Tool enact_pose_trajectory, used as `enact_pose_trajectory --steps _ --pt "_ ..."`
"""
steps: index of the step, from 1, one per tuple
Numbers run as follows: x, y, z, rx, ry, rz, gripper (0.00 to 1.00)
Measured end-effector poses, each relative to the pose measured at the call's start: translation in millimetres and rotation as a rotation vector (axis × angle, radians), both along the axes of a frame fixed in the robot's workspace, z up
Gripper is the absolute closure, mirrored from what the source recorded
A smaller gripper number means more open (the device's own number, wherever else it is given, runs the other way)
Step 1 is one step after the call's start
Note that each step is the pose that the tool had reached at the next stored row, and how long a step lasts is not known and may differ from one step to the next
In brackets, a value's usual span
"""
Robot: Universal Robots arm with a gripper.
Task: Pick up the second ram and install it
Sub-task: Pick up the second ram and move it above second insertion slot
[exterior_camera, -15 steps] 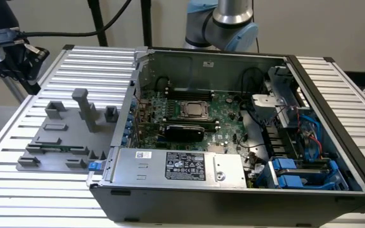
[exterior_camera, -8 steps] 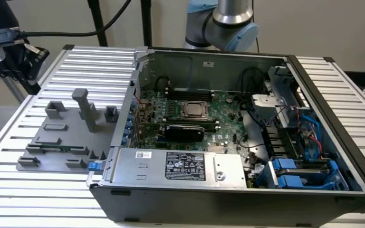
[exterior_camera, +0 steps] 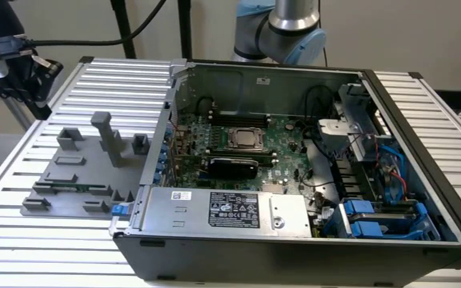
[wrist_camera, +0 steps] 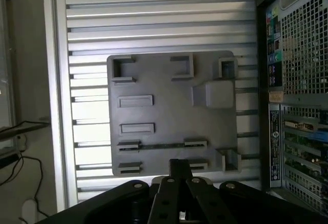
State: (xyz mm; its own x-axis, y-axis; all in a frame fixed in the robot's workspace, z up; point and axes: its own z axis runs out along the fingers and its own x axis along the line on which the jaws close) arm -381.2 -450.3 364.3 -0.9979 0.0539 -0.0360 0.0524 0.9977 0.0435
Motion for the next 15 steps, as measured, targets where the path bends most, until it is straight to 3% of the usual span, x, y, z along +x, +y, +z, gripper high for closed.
enact_pose_trajectory --steps 15 --pt "0.0 0.0 -10.2 -0.0001 0.0000 0.272 1.00"
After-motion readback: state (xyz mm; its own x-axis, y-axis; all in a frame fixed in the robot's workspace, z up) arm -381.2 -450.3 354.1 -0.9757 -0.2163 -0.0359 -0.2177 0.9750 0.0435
